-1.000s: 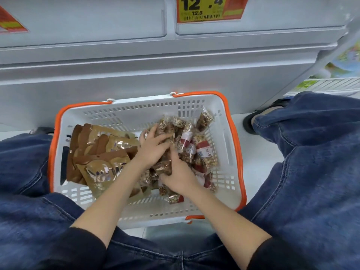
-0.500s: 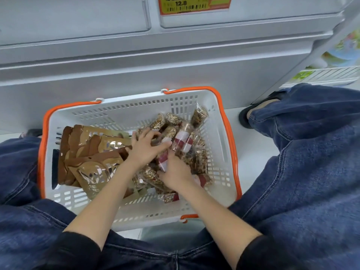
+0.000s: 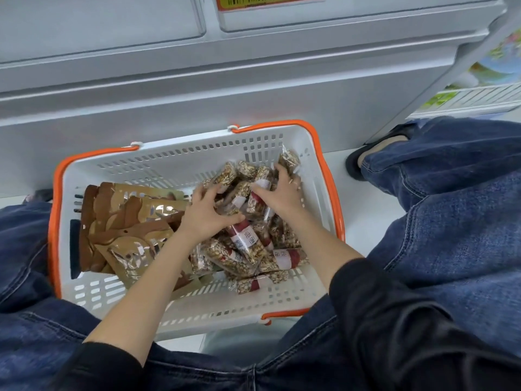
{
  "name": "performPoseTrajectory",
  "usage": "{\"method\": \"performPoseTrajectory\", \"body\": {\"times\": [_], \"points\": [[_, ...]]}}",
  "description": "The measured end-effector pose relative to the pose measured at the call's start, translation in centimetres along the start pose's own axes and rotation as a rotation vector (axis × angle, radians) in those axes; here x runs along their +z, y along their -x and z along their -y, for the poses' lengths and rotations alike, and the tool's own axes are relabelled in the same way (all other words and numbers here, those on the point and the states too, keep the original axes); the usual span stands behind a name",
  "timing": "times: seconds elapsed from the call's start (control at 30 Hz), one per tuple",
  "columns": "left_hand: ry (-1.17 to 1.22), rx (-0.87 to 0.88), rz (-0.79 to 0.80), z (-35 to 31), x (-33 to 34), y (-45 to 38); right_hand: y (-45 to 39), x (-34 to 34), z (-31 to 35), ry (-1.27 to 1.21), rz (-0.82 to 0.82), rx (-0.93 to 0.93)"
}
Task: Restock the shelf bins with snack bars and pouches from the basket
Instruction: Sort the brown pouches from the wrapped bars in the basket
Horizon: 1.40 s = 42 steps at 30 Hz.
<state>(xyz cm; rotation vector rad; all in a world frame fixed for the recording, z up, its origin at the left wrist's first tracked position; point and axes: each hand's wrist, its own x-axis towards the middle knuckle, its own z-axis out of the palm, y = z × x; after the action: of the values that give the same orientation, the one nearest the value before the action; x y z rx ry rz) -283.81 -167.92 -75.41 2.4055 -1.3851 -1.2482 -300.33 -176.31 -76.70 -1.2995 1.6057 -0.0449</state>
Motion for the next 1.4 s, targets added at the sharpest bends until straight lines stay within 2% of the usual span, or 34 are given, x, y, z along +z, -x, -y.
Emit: {"method": "performPoseTrajectory", "body": {"times": [0.1,0.2,0.3,0.4,0.53,0.7,0.8,0.9,1.13,1.33,1.4], "points": [[0.170,-0.129,0.041,-0.9,-0.8,-0.8,-1.1,1.7,1.1,0.141,0.036,0.037],[0.253,-0.177,0.187,-1.3,-1.4,-2.7,-2.0,2.1,1.6,0.211,0.074,0.124],[0.393,-0.205,0.304,-0.5,-2.2,-3.9,-2.5,1.8,1.2,0.159,0.132,0.163],[0.434,-0.190,0.372,-0.5,-2.3,-4.7,-3.0,2.1,0.9,0.026,0.167,0.236],[0.479,-0.138,0.304,-1.8,-1.2,-3.9,-2.2,2.2,-0.2,-0.140,0.102,0.261],[0.513,0.137,0.288,-5.2,0.3,-0.7,1.3,-0.5,-0.8,-0.360,0.071,0.101],[0.538,0.219,0.300,-7.1,0.6,0.8,3.2,-2.5,-0.7,-0.407,0.025,0.100],[0.602,0.247,0.303,-7.1,1.5,2.5,5.5,-4.1,-0.4,-0.332,-0.015,0.060],[0.651,0.228,0.263,-6.5,3.7,6.1,8.9,-4.5,-0.9,-0.163,0.009,-0.060],[0.477,0.166,0.228,-5.4,4.1,6.5,8.7,-3.7,-1.2,0.044,0.005,-0.139],[0.386,0.167,0.194,-4.7,3.8,6.7,8.6,-2.9,-0.8,0.000,0.061,-0.174]]}}
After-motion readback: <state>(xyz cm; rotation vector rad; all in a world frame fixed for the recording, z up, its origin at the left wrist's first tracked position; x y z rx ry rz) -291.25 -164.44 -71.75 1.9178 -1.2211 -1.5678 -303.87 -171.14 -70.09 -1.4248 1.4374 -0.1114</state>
